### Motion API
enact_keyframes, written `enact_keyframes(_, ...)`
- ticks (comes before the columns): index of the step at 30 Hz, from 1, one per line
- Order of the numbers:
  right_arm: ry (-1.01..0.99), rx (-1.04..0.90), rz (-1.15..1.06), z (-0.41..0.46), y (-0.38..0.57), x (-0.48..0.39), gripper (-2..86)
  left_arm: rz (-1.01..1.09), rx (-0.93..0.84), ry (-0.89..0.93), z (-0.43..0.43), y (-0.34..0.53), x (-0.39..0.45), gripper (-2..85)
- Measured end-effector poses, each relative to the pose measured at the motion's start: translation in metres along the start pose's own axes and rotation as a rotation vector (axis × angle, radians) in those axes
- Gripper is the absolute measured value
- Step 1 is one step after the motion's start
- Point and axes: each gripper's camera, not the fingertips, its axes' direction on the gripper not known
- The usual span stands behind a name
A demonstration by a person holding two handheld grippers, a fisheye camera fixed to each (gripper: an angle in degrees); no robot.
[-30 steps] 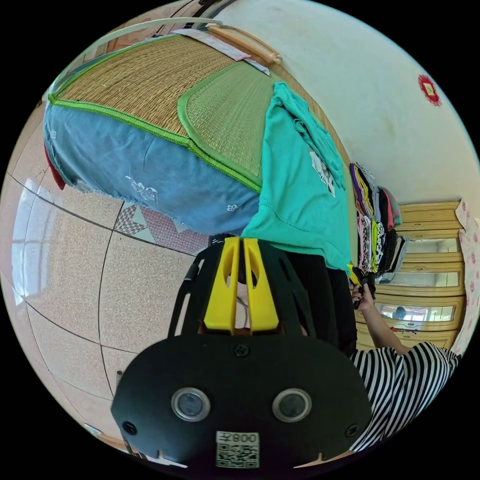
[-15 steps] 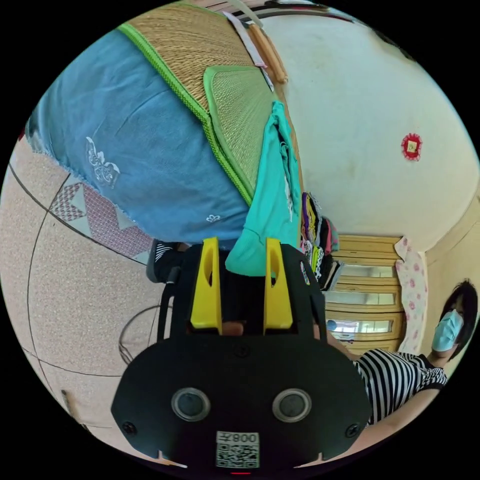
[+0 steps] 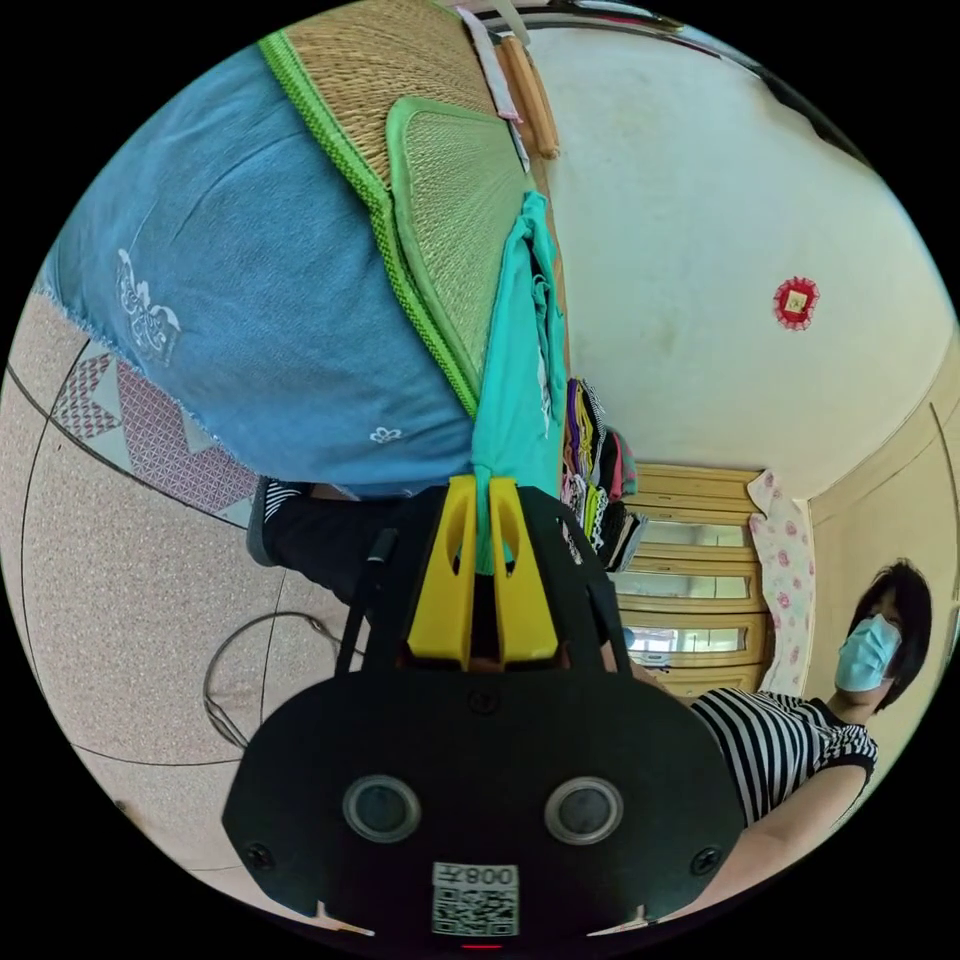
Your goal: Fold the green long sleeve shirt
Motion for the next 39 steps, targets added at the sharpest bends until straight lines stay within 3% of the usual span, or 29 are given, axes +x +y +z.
enact_keyframes(17, -0.112, 0.046, -0.152, -0.076, 0.047, -0.008, 0.7, 0.181, 0.012, 0.093, -0.061, 0.057, 0.054, 1.7)
enact_keyframes(39, -0.188, 0.072, -0.337, -0.171, 0.220, 0.020, 0.6, 0.269, 0.065, 0.208, -0.170, 0.226, 0.038, 1.8)
